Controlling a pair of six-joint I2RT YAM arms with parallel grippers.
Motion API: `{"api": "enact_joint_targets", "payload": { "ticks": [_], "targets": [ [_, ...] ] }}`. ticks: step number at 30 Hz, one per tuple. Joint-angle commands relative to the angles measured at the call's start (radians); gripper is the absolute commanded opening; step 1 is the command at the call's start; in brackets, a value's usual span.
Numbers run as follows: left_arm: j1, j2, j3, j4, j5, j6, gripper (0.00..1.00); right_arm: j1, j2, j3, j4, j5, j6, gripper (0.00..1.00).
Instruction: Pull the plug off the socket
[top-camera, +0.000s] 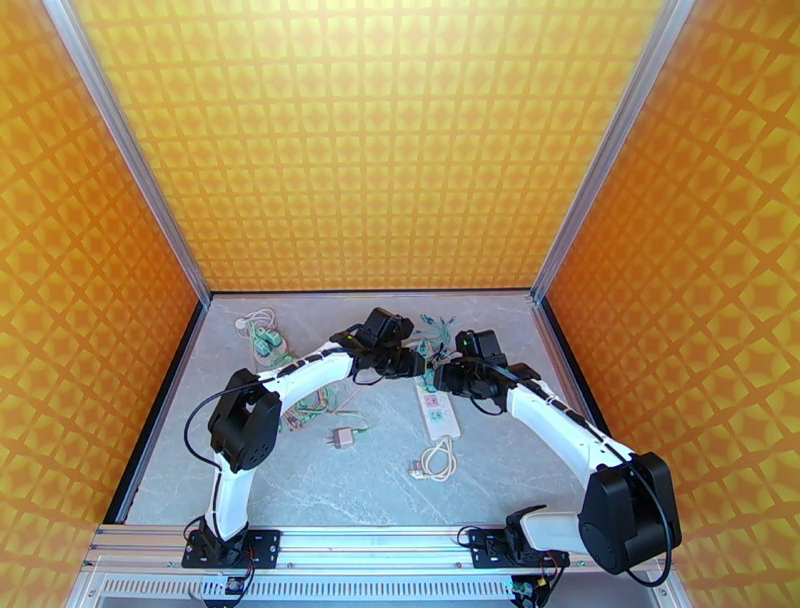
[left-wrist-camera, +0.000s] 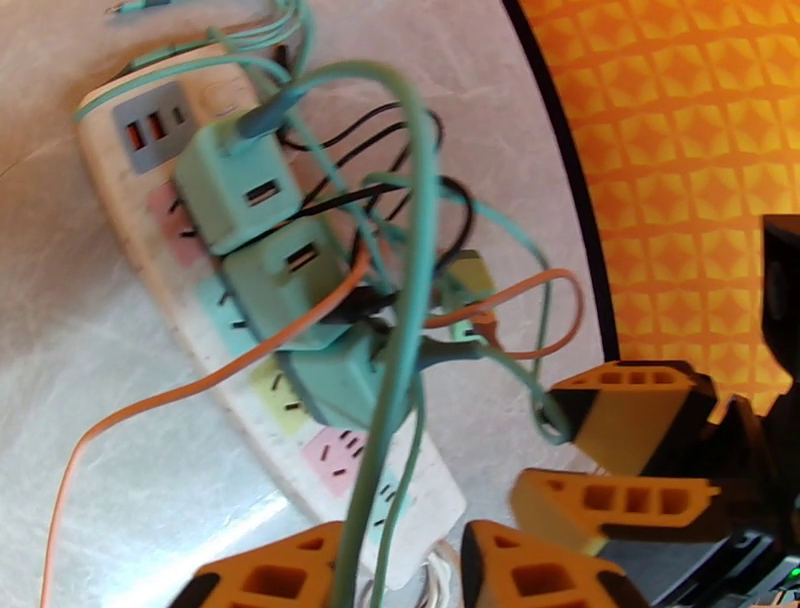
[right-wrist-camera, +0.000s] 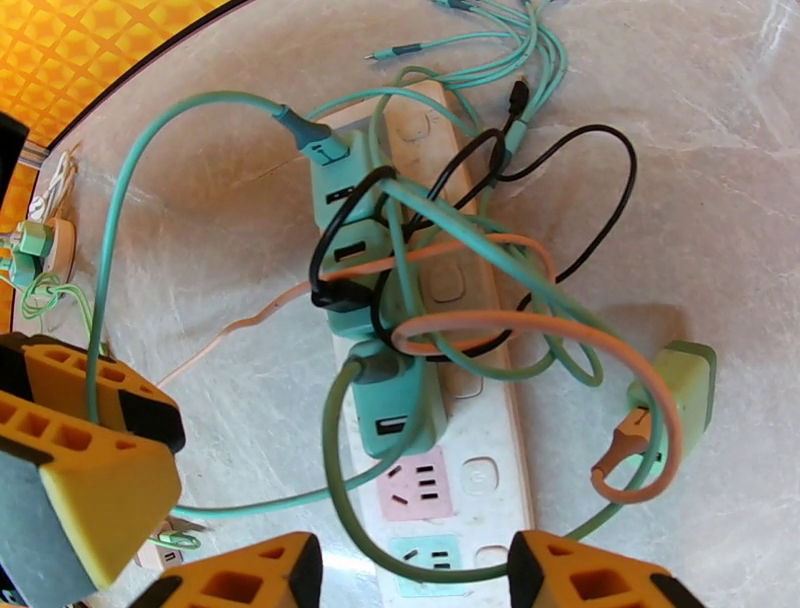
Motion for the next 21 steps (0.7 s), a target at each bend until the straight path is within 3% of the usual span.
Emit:
{"api": "enact_joint_targets", "payload": {
  "ticks": [1, 7, 15, 21],
  "targets": [
    [0.005, -0.031, 0.018, 0.059, 0.056, -0.022, 0.29, -0.002, 0.011, -0.019, 0.048, -0.034, 0.006, 0.53],
    [0.005, -0.020, -0.018, 0.079, 0.072, -0.046, 0.16, -0.003, 0.030, -0.022, 0.065, -0.031, 0.022, 0.52],
    [0.005, -0.038, -0.172, 0.159, 0.082, -0.086, 0.14, -0.002, 0.091, 0.010, 0.066, -0.041, 0.036, 0.46],
    [0.003, -0.009, -0.186, 0.215, 0.121, -0.116, 0.13, -0.002, 0.159, 0.041, 0.082, -0.060, 0.060, 0.43]
  ]
}}
